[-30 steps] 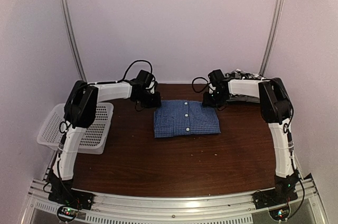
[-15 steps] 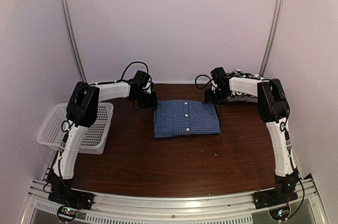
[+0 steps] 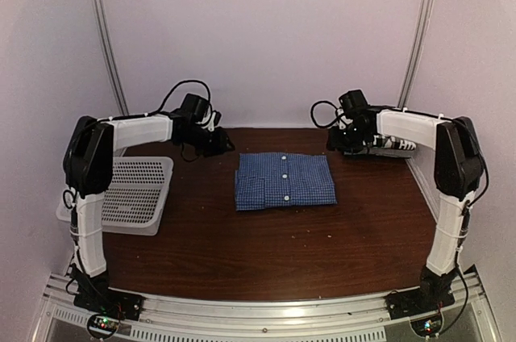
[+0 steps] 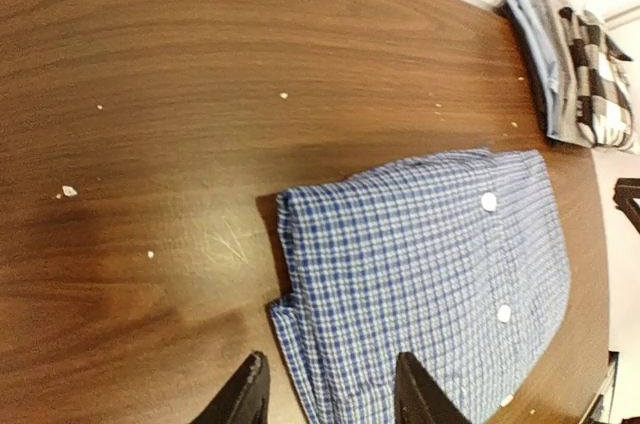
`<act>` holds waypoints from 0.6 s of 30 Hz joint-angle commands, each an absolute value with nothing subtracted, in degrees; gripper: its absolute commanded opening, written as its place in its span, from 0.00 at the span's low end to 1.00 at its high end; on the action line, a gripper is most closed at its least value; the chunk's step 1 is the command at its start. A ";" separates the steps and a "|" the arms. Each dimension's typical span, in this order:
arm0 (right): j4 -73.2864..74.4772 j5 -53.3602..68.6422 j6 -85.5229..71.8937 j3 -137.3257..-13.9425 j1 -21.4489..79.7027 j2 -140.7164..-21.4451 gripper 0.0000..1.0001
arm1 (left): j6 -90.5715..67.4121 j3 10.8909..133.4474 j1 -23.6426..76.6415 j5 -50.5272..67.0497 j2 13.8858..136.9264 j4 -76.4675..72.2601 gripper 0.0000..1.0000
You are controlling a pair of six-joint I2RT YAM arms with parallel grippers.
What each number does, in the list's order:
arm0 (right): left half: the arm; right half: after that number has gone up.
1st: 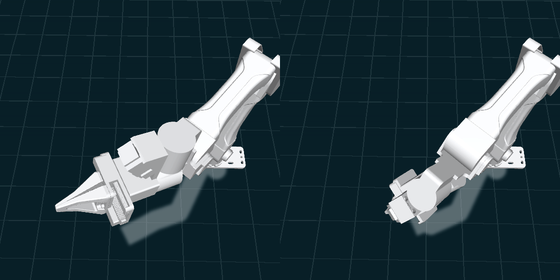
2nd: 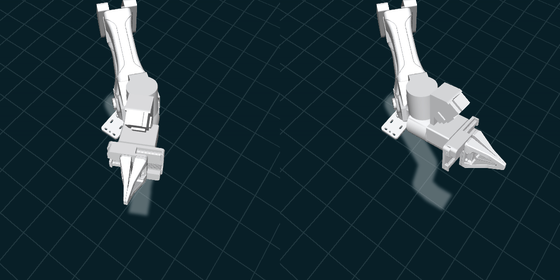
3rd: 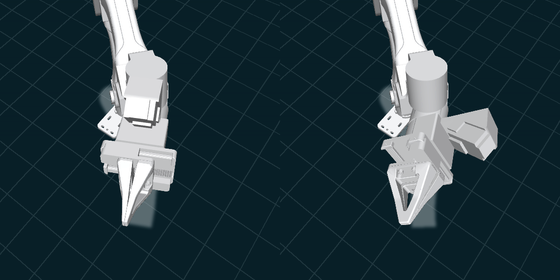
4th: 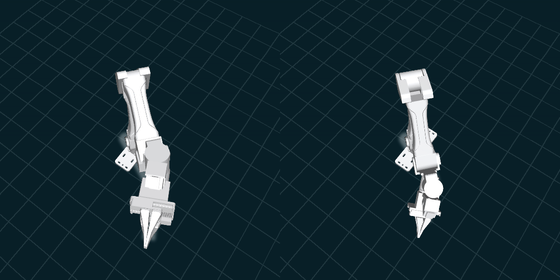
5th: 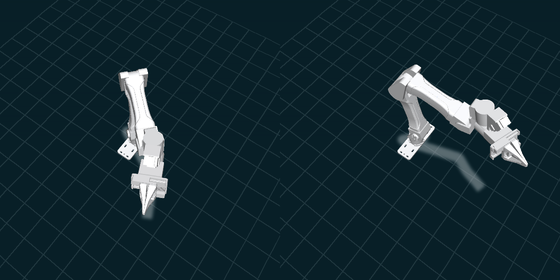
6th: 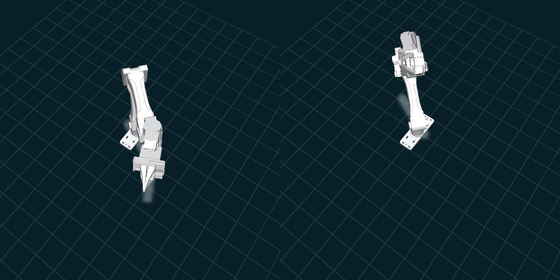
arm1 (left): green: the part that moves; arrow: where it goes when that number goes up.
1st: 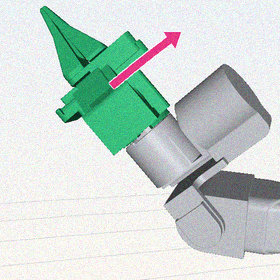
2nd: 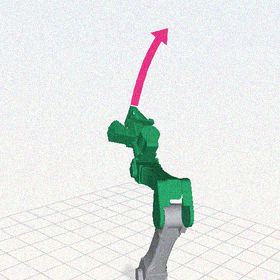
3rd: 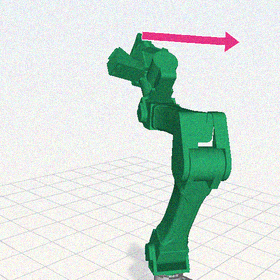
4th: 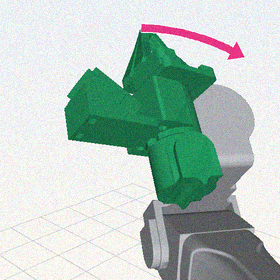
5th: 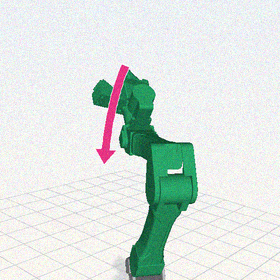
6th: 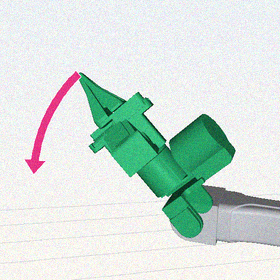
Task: Fold and stack the long sleeve shirts
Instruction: Smooth out the square-folded shirt at the center of the board, then pick up the square-folded shirt from the center of the board.
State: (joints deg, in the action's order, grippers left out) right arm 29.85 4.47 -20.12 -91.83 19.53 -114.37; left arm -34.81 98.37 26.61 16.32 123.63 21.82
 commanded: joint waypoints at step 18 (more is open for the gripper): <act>17.24 7.20 -24.64 -65.15 27.33 -104.29 0.42 | -43.55 72.56 32.67 21.26 114.10 7.03 0.60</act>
